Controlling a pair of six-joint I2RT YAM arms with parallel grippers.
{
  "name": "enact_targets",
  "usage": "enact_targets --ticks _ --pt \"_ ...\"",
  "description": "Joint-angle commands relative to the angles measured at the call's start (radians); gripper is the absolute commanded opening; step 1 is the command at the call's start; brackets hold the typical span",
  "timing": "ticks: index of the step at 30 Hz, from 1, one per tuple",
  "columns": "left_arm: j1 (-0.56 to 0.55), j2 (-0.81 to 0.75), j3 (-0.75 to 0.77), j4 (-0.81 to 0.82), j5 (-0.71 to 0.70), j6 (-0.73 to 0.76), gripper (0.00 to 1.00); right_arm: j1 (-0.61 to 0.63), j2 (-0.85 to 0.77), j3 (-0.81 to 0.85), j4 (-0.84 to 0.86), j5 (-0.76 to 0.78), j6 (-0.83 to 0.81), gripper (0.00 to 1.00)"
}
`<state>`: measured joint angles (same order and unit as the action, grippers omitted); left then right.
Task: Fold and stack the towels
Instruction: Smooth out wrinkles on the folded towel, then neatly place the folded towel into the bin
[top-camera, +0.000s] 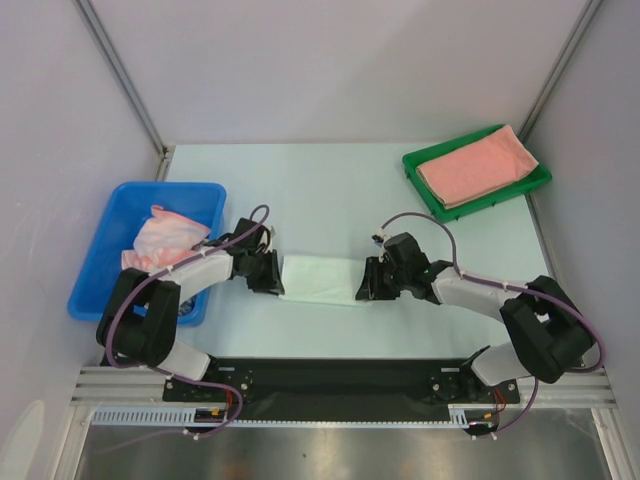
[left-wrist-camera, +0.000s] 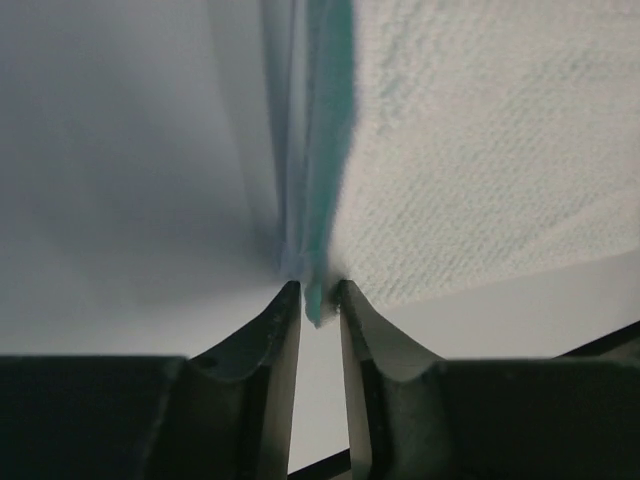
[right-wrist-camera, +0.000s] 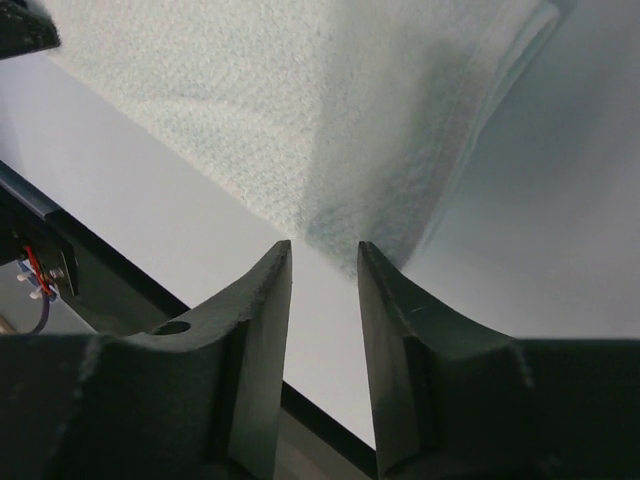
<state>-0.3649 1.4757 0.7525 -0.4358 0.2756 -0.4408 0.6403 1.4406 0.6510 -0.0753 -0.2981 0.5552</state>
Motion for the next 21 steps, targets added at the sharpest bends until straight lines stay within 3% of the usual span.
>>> enact_targets --ticks 1,4,7,10,21 --pt "-0.006 0.017 0.008 0.011 -0.090 -0.041 0.26 0.005 -0.078 0.030 -0.001 0.031 0.022 0.39" --pt "-0.008 0.012 0.011 0.008 -0.127 -0.055 0.25 0.004 -0.118 0.039 -0.044 0.114 0.031 0.49" --pt "-0.008 0.000 0.027 -0.004 -0.142 -0.064 0.36 0.001 -0.123 0.036 -0.060 0.195 0.040 0.54" --pt "-0.008 -0.011 0.057 -0.029 -0.153 -0.062 0.38 -0.011 -0.106 0.030 -0.035 0.223 0.058 0.56" --pt "-0.006 0.072 0.156 -0.015 -0.096 -0.027 0.50 -0.002 0.066 0.009 0.114 0.229 0.104 0.56"
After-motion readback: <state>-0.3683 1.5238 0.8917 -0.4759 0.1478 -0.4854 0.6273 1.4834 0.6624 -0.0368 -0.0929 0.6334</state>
